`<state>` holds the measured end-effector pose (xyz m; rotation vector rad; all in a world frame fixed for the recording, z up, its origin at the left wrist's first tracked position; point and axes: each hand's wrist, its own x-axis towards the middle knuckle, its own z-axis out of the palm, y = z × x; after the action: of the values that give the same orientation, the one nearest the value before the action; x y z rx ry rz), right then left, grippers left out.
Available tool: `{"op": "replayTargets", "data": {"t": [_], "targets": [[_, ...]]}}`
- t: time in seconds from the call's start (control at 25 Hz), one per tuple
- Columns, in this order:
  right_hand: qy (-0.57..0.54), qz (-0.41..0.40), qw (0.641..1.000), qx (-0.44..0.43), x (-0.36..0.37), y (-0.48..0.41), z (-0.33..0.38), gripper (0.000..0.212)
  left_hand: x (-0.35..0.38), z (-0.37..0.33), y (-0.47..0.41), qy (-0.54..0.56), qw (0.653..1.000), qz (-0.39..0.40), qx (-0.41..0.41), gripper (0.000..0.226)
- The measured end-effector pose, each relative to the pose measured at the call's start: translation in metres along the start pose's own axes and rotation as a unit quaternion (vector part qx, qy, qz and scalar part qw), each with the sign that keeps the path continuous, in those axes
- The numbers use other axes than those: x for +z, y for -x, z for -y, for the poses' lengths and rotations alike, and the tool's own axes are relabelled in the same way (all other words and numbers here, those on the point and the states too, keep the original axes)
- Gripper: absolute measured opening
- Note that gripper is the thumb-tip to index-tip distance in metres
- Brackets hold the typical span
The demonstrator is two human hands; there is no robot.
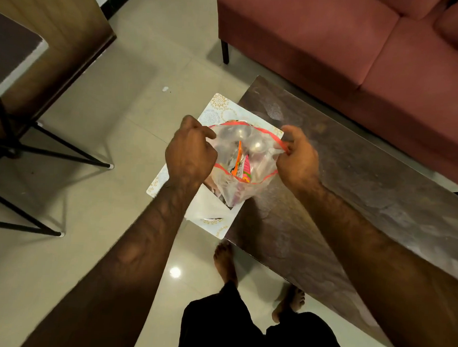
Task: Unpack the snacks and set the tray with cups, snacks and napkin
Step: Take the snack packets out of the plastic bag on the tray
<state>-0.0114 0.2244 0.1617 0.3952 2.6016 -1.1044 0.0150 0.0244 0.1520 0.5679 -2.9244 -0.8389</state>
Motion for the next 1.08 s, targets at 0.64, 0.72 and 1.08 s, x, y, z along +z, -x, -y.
{"op": "replayTargets", "data": {"t": [0.64, 0.72, 1.08], "targets": [[0.247, 0.178, 0.94, -0.156, 0.029, 0.022, 0.047, 0.047, 0.004, -0.003, 0.024, 0.039, 0.986, 0.109, 0.122, 0.078], [0.293, 0.22, 0.923, -0.113, 0.04, 0.014, 0.05, 0.053, 0.005, 0.002, 0.024, 0.045, 0.987, 0.104, 0.116, 0.079], [0.334, 0.313, 0.888, -0.038, 0.088, -0.037, 0.057, 0.068, 0.01, 0.013, 0.016, 0.056, 0.989, 0.107, 0.085, 0.076]]}}
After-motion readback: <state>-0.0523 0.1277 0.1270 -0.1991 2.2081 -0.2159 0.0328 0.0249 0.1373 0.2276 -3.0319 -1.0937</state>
